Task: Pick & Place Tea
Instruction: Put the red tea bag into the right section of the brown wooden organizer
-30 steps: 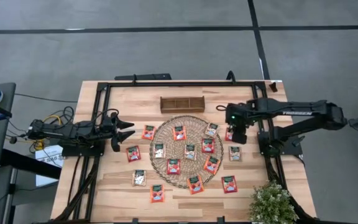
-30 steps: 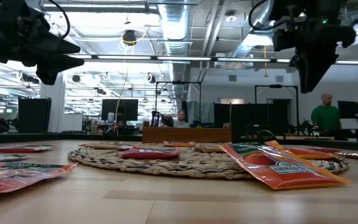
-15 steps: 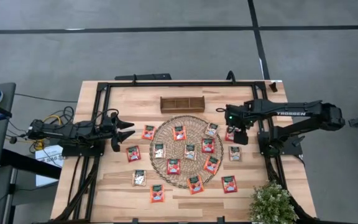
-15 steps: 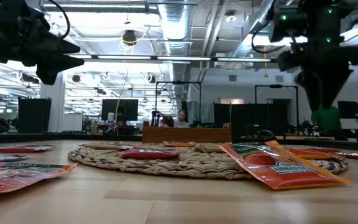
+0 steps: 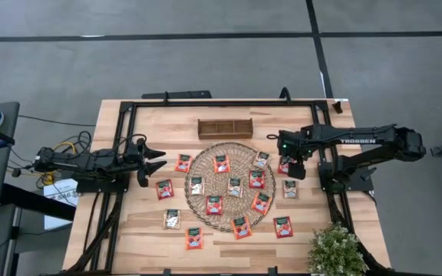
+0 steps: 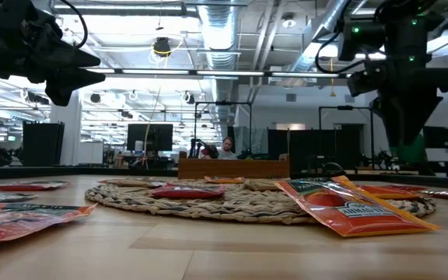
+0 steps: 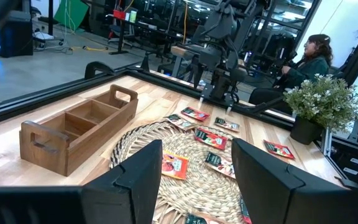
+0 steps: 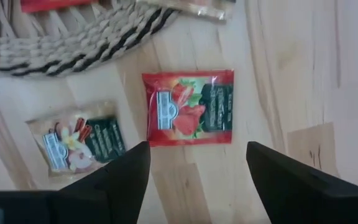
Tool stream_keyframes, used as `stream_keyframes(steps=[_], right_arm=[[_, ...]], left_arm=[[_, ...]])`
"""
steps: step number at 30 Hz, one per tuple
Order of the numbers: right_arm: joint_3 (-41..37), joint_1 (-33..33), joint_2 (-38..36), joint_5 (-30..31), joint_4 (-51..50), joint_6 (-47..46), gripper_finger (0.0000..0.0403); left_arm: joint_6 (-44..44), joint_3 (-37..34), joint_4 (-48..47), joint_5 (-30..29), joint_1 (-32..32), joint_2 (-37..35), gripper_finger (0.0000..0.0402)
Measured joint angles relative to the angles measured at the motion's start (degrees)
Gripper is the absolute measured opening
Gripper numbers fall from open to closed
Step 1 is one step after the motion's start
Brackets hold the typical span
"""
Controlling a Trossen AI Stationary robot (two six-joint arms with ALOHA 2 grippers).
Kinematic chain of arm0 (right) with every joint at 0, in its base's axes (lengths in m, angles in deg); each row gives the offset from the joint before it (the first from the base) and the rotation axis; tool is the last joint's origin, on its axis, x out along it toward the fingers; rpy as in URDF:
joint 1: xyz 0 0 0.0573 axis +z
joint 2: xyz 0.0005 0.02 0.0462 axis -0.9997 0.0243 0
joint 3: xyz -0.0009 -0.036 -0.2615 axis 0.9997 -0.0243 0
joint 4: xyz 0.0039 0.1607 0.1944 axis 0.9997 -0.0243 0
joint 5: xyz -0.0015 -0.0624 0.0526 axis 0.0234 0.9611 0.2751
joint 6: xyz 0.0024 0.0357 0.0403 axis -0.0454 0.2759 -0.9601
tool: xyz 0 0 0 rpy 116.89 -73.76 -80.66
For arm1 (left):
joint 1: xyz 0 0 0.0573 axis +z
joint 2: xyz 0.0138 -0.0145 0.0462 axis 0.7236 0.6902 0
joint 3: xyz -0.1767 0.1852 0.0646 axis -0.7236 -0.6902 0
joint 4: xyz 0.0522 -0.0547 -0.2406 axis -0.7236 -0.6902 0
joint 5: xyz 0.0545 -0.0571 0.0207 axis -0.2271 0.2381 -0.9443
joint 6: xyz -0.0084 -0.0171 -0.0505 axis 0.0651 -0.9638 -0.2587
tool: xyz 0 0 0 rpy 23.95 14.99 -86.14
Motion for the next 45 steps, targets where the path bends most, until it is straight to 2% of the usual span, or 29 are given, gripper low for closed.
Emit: stream_keyframes(steps=[5, 12, 23, 32, 38, 45], right_arm=[[0.0, -1.42, 0.0, -1.04, 5.28, -2.9, 0.026], [0.04, -3.06, 2.59, -1.61, 5.49, -2.97, 0.026], [0.04, -3.86, 13.87, -1.73, 5.77, -2.39, 0.026], [0.16, -5.06, 21.48, -2.0, 10.85, -0.87, 0.026], [0.14, -7.59, 21.69, -3.76, 11.06, -0.16, 0.026], [-0.04, -8.83, 16.57, -4.15, 9.03, -1.25, 0.026]], left_arm=[[-0.01, 0.0, 0.0, 0.0, 0.01, 0.0, 0.0185], [0.0, 0.0, 0.0, -0.01, 0.02, 0.0, 0.0185], [-0.04, 0.0, -0.01, 0.0, 0.02, 0.0, 0.0185], [-0.2, 0.0, -0.02, 0.0, 0.02, 0.0, 0.0185], [-0.39, 0.0, 0.0, 0.0, 0.0, 0.0, 0.0185], [-0.37, 0.0, 0.0, 0.02, 0.0, 0.0, 0.0185]])
